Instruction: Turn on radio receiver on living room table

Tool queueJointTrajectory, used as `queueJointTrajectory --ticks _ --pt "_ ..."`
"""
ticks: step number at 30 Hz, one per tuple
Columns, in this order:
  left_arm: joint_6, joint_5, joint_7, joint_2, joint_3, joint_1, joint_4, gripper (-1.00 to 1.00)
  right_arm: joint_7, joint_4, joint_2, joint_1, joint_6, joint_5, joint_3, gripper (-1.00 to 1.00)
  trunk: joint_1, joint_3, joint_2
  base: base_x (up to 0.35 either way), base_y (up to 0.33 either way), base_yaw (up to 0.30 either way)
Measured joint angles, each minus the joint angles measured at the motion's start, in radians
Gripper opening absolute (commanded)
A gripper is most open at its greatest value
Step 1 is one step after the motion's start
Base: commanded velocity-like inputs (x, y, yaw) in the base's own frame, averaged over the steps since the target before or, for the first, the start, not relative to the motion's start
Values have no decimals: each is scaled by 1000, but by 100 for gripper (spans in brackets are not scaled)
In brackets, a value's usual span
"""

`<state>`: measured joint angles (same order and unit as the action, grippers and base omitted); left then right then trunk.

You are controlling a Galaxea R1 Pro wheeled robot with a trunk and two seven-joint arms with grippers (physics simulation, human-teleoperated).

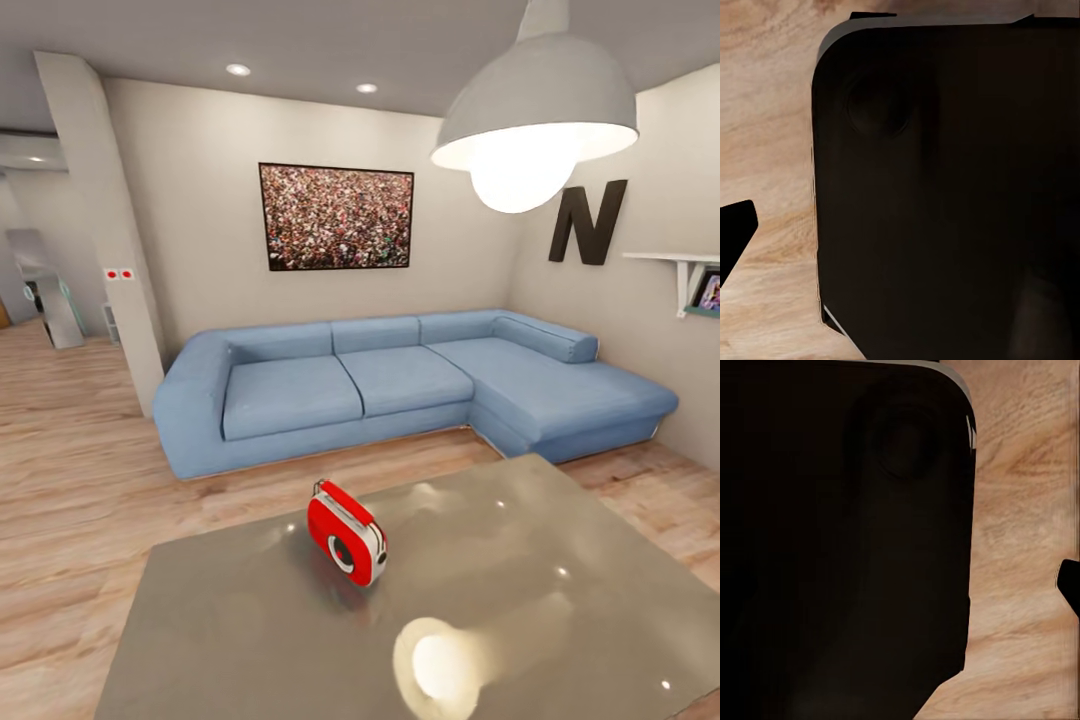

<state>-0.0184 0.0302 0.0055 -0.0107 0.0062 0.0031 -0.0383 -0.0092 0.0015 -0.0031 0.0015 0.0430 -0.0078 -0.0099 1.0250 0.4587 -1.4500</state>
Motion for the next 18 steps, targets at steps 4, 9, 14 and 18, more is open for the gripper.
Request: queueJointTrajectory --ticks 4,9,14,18 --pt "0 1 0 0 0 0 0 100 0 0 0 0 0 0 0 100 0 0 0 109 -134 0" --pt "0 0 1 -1 0 0 0 100 0 0 0 0 0 0 -1 100 0 0 0 18 -23 0" --pt "0 0 1 -1 0 0 0 100 0 0 0 0 0 -1 0 100 0 0 0 2 -2 0" --pt "0 0 0 -1 0 0 0 100 0 0 0 0 0 6 4 100 0 0 0 0 0 0"
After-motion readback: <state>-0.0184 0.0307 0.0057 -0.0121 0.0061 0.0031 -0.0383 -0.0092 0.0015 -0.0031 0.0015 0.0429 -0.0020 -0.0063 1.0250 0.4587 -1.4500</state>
